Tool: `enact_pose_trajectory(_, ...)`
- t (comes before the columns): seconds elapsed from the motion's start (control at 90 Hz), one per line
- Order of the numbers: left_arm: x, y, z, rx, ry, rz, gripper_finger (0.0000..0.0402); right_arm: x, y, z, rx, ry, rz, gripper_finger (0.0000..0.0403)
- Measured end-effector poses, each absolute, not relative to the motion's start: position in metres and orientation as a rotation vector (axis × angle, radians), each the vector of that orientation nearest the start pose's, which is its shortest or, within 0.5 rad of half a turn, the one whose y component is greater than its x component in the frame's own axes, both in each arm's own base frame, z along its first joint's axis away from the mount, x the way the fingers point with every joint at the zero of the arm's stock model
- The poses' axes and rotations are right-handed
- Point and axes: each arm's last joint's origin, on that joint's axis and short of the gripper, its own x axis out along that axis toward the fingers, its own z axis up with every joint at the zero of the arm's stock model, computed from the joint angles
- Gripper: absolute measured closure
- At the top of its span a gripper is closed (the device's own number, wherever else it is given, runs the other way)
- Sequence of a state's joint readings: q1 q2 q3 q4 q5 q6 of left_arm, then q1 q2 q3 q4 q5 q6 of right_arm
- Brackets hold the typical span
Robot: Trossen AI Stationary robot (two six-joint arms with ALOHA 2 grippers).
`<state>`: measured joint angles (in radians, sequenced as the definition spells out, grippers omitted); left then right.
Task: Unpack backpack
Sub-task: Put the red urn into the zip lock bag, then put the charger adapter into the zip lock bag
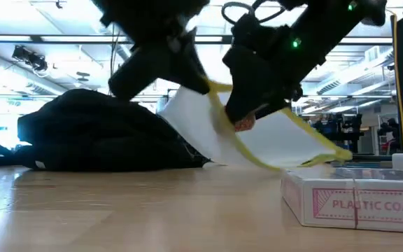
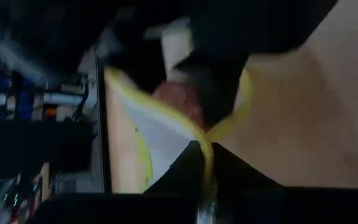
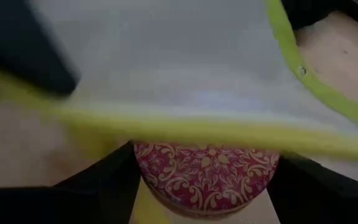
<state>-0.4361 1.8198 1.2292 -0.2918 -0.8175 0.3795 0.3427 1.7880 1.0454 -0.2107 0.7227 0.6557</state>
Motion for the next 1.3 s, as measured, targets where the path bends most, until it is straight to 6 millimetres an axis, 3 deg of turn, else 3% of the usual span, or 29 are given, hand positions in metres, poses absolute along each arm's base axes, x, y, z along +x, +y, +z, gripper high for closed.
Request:
enact_pose_trajectory(0.167,0.353,-0.158,0.215,0.83,0.71,0.121,0.0402,0.333,0.099,0.181,0.194,0.646,-0.551,0.0132)
enact_pose_trajectory(0.367,0.351,-0.177,0.223,0.807,0.641,0.067,0.0401,0.336,0.081,0.174,0.247,0.726,-0.546,0.0136)
enact_pose_trajectory(0.511,0.349,-0.178,0.222,0.804,0.649,0.059,0.0401,0.338,0.073,0.164,0.244,0.765,-0.561,0.0127)
enact_pose_trajectory(0.756,0.348,-0.178,0.221,0.79,0.658,0.065,0.0401,0.338,0.072,0.163,0.208,0.779,-0.547,0.0089)
enact_pose_trajectory(1.056,0.348,-0.176,0.22,0.784,0.671,0.07,0.0401,0.333,0.083,0.164,0.166,0.799,-0.505,0.0066)
enact_pose_trajectory(1.3,0.347,-0.171,0.217,0.764,0.707,0.089,0.0401,0.314,0.111,0.184,0.045,0.821,-0.366,0.0092)
